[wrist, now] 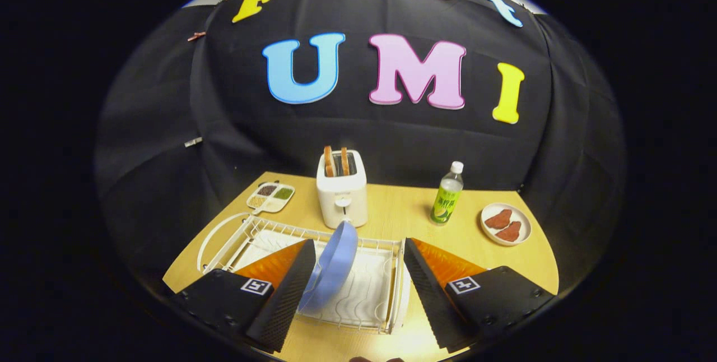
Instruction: Take the plate from the dish rack, then take the spoon from the basket and place it into the plate.
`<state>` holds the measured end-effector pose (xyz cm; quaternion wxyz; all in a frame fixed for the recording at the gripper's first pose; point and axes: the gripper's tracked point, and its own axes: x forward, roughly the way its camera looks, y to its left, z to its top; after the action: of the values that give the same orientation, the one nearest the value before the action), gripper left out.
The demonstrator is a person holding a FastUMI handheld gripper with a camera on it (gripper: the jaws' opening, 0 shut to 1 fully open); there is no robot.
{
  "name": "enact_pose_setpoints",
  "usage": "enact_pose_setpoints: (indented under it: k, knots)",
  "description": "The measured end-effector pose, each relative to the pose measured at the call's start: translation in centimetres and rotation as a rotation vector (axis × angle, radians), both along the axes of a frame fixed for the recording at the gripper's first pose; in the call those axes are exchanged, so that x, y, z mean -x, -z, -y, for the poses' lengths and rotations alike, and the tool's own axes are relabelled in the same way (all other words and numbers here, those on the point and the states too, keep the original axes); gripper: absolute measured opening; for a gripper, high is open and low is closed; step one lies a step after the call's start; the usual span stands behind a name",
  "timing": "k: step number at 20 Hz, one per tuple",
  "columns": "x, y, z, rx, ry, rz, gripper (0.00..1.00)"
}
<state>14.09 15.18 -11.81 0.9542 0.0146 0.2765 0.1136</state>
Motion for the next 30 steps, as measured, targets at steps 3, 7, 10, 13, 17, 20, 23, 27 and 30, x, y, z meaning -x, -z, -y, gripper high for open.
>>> enact_pose_setpoints:
  k: [3,7,10,13,17,20,23,27,30]
  knots:
    - [-1.2,3.8,-0.6,0.030,0.007,-0.122,0.98]
    - [-1.9,6.7,-1.9,0.003,0.034,-0.236,0.90]
    - [-2.4,7.8,-2.9,-0.026,0.048,-0.283,0.68]
    - [-2.3,8.8,-3.7,-0.033,0.068,-0.311,0.54]
    - [-2.2,9.2,-4.0,-0.036,0.103,-0.340,0.41]
    - [-2.1,9.3,-3.5,-0.022,0.142,-0.341,0.35]
    - [-1.8,8.1,-3.7,-0.009,0.174,-0.308,0.33]
    - [-2.0,7.3,-4.0,0.025,0.204,-0.282,0.33]
    - [-2.6,5.7,-3.3,0.084,0.219,-0.213,0.33]
